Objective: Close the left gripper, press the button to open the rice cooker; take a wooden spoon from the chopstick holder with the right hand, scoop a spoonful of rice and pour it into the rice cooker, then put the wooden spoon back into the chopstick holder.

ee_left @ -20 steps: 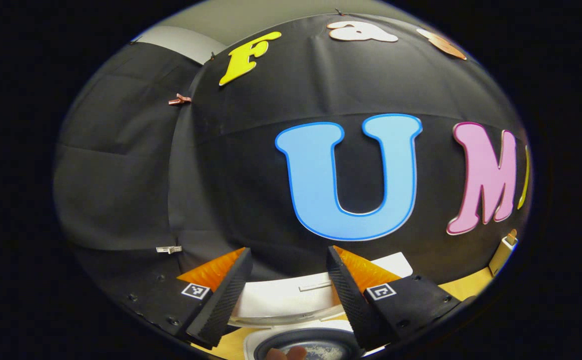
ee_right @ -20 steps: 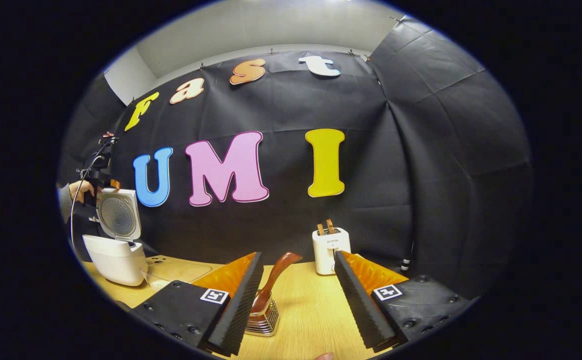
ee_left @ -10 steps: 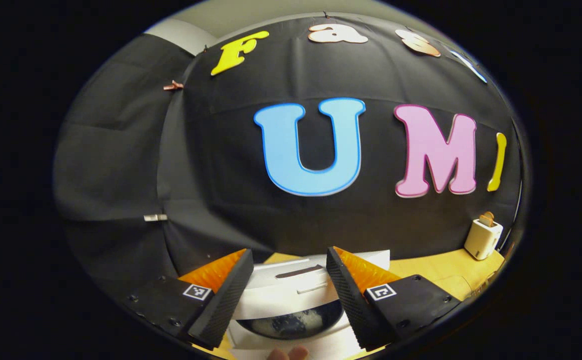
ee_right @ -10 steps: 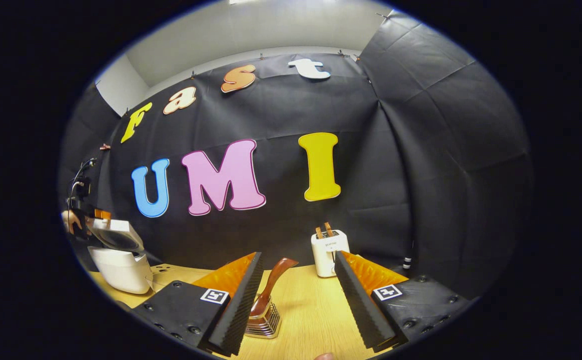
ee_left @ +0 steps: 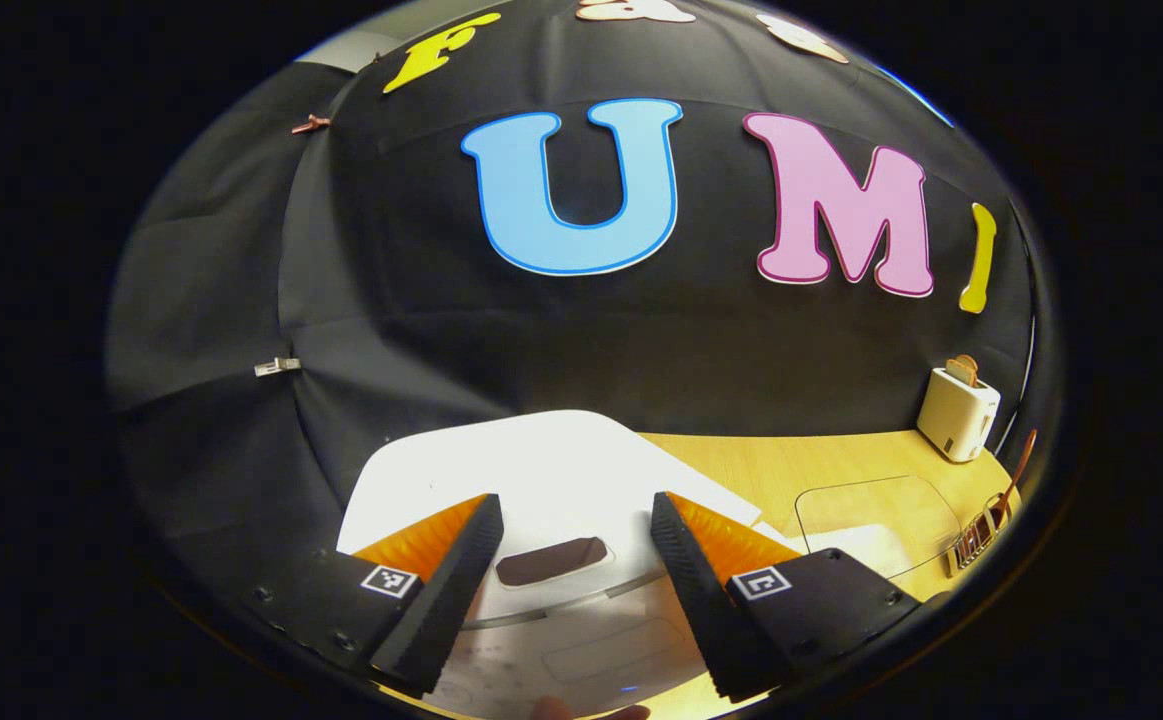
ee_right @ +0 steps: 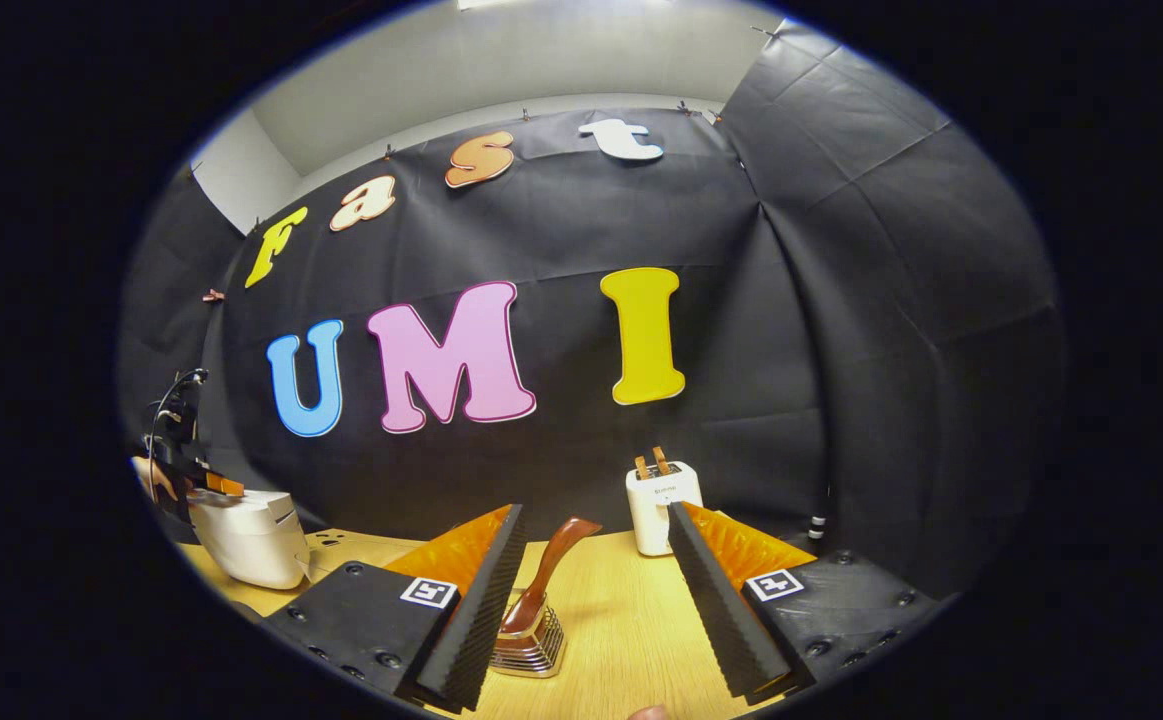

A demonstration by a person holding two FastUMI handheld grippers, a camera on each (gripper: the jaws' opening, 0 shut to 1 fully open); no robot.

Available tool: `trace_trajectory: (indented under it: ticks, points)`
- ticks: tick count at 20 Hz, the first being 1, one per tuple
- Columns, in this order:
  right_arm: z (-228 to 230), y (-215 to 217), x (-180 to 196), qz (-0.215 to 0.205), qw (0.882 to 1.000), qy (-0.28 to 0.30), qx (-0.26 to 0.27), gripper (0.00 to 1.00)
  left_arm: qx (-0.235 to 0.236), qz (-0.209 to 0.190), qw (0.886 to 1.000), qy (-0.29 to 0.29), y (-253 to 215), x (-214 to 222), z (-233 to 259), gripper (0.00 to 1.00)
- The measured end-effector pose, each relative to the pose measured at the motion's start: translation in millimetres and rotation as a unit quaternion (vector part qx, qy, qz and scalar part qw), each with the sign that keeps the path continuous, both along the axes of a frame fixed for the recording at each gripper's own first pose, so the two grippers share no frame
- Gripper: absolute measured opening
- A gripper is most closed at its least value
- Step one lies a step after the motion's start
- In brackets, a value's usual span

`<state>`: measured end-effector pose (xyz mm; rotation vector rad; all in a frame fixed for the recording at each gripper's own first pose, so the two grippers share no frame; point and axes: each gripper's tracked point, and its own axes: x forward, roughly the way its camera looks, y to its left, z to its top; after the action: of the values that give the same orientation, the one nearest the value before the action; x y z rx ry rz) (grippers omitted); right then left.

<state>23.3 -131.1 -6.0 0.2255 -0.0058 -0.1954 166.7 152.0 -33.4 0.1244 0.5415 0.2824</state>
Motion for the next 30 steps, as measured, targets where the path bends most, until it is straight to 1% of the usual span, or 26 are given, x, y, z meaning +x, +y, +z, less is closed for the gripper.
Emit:
trace_trajectory:
  ticks: [1, 2, 3, 5, 8, 12, 13, 15, 16, 17, 18, 19, 21, 23, 25, 26, 27, 28, 30]
  points:
    - [-2.3, 1.6, 0.5, 0.002, 1.0, 0.002, 0.005, 0.89, 0.005, -0.006, 1.0, -0.001, -1.9, -1.1, 1.1, 0.99]
    - [-4.9, 3.1, 1.6, 0.006, 1.0, 0.005, 0.01, 0.89, 0.001, -0.007, 1.0, 0.004, -2.5, -1.8, 0.6, 1.0]
    - [-6.7, 5.0, 3.1, 0.01, 1.0, 0.007, 0.013, 0.89, -0.002, -0.011, 1.0, 0.001, -2.6, -3.2, 0.0, 0.99]
    - [-6.8, 10.1, 3.4, 0.015, 1.0, 0.008, 0.011, 0.89, -0.003, -0.018, 1.0, -0.003, -2.9, -4.6, 0.0, 0.99]
    - [-0.4, 14.4, 2.3, 0.018, 1.0, 0.001, -0.008, 0.89, 0.006, -0.026, 1.0, -0.016, -4.1, -5.4, -1.4, 1.0]
    - [13.6, 14.6, -0.6, 0.013, 0.999, -0.018, -0.03, 0.89, 0.006, -0.025, 0.999, -0.024, -6.5, -8.7, 4.4, 0.99]
    - [16.2, 15.9, -1.6, 0.013, 0.999, -0.024, -0.032, 0.89, -0.002, -0.025, 0.999, -0.035, -8.4, -9.9, 7.5, 0.98]
    - [21.1, 19.8, -1.9, 0.015, 0.999, -0.034, -0.039, 0.89, -0.012, -0.029, 0.997, -0.074, -14.2, -12.6, 21.5, 0.97]
    - [22.9, 21.9, -2.1, 0.017, 0.998, -0.039, -0.043, 1.0, -0.016, -0.032, 0.995, -0.096, -19.3, -15.8, 31.1, 0.95]
    - [23.5, 25.0, -1.1, 0.019, 0.998, -0.043, -0.05, 1.0, -0.018, -0.039, 0.992, -0.121, -27.1, -20.0, 41.9, 0.95]
    - [22.7, 27.3, 0.3, 0.016, 0.997, -0.043, -0.059, 0.9, -0.016, -0.049, 0.989, -0.142, -37.6, -24.6, 52.9, 0.95]
    - [20.3, 29.6, 2.1, 0.015, 0.997, -0.041, -0.069, 0.91, -0.008, -0.061, 0.985, -0.162, -49.6, -31.1, 61.6, 0.95]
    - [14.4, 46.6, 4.9, 0.029, 0.995, -0.032, -0.091, 0.93, 0.004, -0.088, 0.978, -0.191, -73.8, -46.5, 69.9, 0.95]
    - [14.9, 64.6, 6.0, 0.049, 0.993, -0.032, -0.103, 0.93, -0.017, -0.118, 0.972, -0.204, -105.0, -64.5, 57.2, 0.95]
    - [10.5, 75.0, 6.1, 0.057, 0.992, -0.032, -0.112, 0.93, -0.053, -0.131, 0.968, -0.206, -126.2, -81.0, 39.7, 0.95]
    - [7.2, 80.4, 6.4, 0.061, 0.991, -0.028, -0.115, 0.93, -0.07, -0.123, 0.968, -0.206, -127.8, -87.4, 30.0, 0.95]
    - [1.6, 86.6, 9.1, 0.065, 0.991, -0.024, -0.116, 0.95, -0.083, -0.112, 0.969, -0.206, -125.8, -92.7, 21.5, 0.95]
    - [-2.3, 95.8, 9.5, 0.075, 0.99, -0.02, -0.114, 0.96, -0.095, -0.102, 0.969, -0.203, -123.8, -96.8, 14.0, 0.96]
    - [-10.3, 114.3, 10.0, 0.098, 0.99, -0.012, -0.104, 0.97, -0.112, -0.095, 0.969, -0.198, -123.6, -106.1, 3.8, 0.95]
